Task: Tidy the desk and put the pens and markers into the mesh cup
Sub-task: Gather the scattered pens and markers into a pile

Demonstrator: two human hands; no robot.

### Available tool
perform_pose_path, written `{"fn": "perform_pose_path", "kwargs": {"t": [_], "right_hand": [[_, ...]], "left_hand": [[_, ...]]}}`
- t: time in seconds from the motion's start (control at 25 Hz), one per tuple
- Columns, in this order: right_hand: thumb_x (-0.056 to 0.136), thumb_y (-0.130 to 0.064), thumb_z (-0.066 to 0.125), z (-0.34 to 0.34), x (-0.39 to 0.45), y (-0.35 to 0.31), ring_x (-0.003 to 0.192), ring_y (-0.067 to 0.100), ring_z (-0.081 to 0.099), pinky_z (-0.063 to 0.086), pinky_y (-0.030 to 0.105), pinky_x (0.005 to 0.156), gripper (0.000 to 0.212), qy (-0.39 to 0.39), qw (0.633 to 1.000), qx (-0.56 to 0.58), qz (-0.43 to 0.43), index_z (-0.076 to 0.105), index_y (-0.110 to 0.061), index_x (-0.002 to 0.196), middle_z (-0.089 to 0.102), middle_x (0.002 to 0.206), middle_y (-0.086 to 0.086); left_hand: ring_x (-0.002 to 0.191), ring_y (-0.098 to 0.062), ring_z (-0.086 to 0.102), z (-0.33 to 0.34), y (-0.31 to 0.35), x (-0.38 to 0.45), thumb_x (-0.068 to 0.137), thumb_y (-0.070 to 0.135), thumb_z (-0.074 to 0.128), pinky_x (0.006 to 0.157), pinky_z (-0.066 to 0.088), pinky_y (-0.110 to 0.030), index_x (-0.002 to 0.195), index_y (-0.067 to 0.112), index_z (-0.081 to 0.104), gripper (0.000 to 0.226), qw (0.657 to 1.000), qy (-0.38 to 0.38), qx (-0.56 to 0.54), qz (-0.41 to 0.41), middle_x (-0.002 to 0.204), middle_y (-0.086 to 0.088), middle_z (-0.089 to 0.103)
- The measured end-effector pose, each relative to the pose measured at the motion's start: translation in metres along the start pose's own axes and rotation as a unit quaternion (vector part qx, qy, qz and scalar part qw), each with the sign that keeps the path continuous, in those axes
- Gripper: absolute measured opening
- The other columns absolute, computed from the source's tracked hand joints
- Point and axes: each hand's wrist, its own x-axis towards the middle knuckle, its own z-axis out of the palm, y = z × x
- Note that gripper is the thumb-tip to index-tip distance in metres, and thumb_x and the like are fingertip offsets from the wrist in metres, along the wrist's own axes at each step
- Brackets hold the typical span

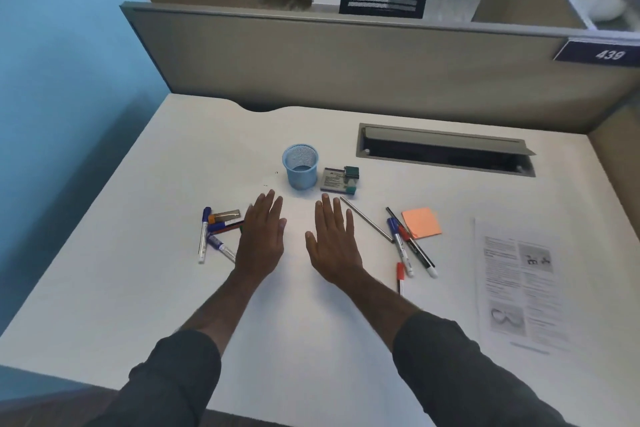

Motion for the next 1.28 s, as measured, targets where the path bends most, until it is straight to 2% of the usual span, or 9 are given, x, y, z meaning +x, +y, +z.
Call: {"fn": "perform_pose_path", "kwargs": {"t": [0.16,0.36,0.56,0.76,0.88,1.04,1.12,1.2,1.28], "right_hand": [[0.102,-0.043,0.02,-0.004,-0.02,0.032,0.152,0.033,0.002,0.01,0.054,0.121,0.065,-0.006,0.999,-0.014,0.042,0.015,-0.006,0.155,0.004,0.165,0.015],[0.102,-0.054,0.021,-0.001,-0.05,0.075,0.152,0.033,-0.004,0.006,0.053,0.122,0.074,-0.022,0.994,-0.016,0.11,0.007,-0.006,0.156,-0.002,0.165,0.013],[0.098,-0.062,0.028,0.006,-0.08,0.101,0.152,0.033,-0.002,0.004,0.052,0.122,0.083,-0.028,0.985,-0.003,0.17,0.01,-0.004,0.156,0.001,0.165,0.015],[0.091,-0.073,0.016,0.02,-0.096,0.112,0.152,0.032,-0.003,0.004,0.052,0.122,0.093,-0.031,0.973,0.035,0.225,0.007,-0.007,0.157,0.003,0.165,0.013],[0.095,-0.066,0.023,0.024,-0.097,0.123,0.152,0.034,0.002,0.007,0.052,0.122,0.087,-0.024,0.975,0.036,0.216,0.01,-0.006,0.156,0.004,0.165,0.014],[0.102,-0.045,0.032,0.02,-0.085,0.151,0.151,0.035,0.008,0.018,0.055,0.119,0.068,0.003,0.983,0.038,0.179,0.018,-0.006,0.156,0.008,0.164,0.014],[0.103,-0.046,0.03,0.014,-0.076,0.168,0.152,0.035,0.005,0.013,0.053,0.121,0.067,-0.002,0.986,0.044,0.163,0.015,-0.008,0.156,0.006,0.165,0.013],[0.102,-0.052,0.023,0.01,-0.068,0.184,0.152,0.033,-0.004,0.003,0.05,0.122,0.071,-0.026,0.989,0.029,0.145,0.008,-0.011,0.157,-0.001,0.165,0.012],[0.101,-0.055,0.021,0.007,-0.059,0.194,0.152,0.032,-0.009,-0.001,0.049,0.121,0.072,-0.044,0.99,0.007,0.134,0.004,-0.014,0.158,-0.006,0.165,0.011]], "left_hand": [[0.147,-0.032,0.032,0.015,0.036,0.001,0.103,0.024,0.043,0.119,0.029,-0.051,0.144,0.007,0.045,0.045,0.999,-0.025,-0.002,0.021,0.156,-0.014,0.039],[0.148,-0.031,0.03,0.034,0.082,0.003,0.103,0.03,0.037,0.12,0.028,-0.05,0.148,0.013,0.042,0.048,0.997,-0.074,-0.016,0.025,0.159,-0.012,0.035],[0.151,-0.028,0.019,0.059,0.116,0.006,0.101,0.041,0.049,0.121,0.026,-0.043,0.153,0.021,0.033,0.057,0.984,-0.138,-0.1,-0.048,0.165,-0.01,0.018],[0.154,-0.03,0.005,0.087,0.149,0.025,0.099,0.058,0.04,0.125,0.013,-0.046,0.155,0.029,0.025,0.065,0.982,-0.181,-0.007,-0.046,0.167,-0.007,0.004],[0.154,-0.03,0.001,0.1,0.158,0.031,0.102,0.054,0.035,0.125,0.008,-0.047,0.157,0.029,0.02,0.062,0.98,-0.196,0.029,-0.01,0.167,-0.005,0.001],[0.154,-0.029,0.005,0.109,0.152,0.025,0.104,0.021,0.037,0.125,0.01,-0.047,0.157,0.022,0.021,0.055,0.977,-0.207,0.048,0.022,0.167,-0.006,0.009],[0.153,-0.03,0.012,0.109,0.147,0.018,0.098,0.006,0.044,0.125,0.014,-0.046,0.155,0.018,0.028,0.061,0.977,-0.208,0.047,0.023,0.165,-0.008,0.016],[0.145,-0.032,0.033,0.106,0.143,0.013,0.095,0.003,0.049,0.119,0.029,-0.043,0.145,0.014,0.046,0.052,0.984,-0.168,0.047,0.025,0.155,-0.012,0.039],[0.122,-0.03,0.053,0.104,0.139,0.013,0.096,0.009,0.051,0.1,0.044,-0.038,0.127,0.015,0.061,0.034,0.988,-0.128,0.076,0.037,0.129,-0.01,0.059]]}}
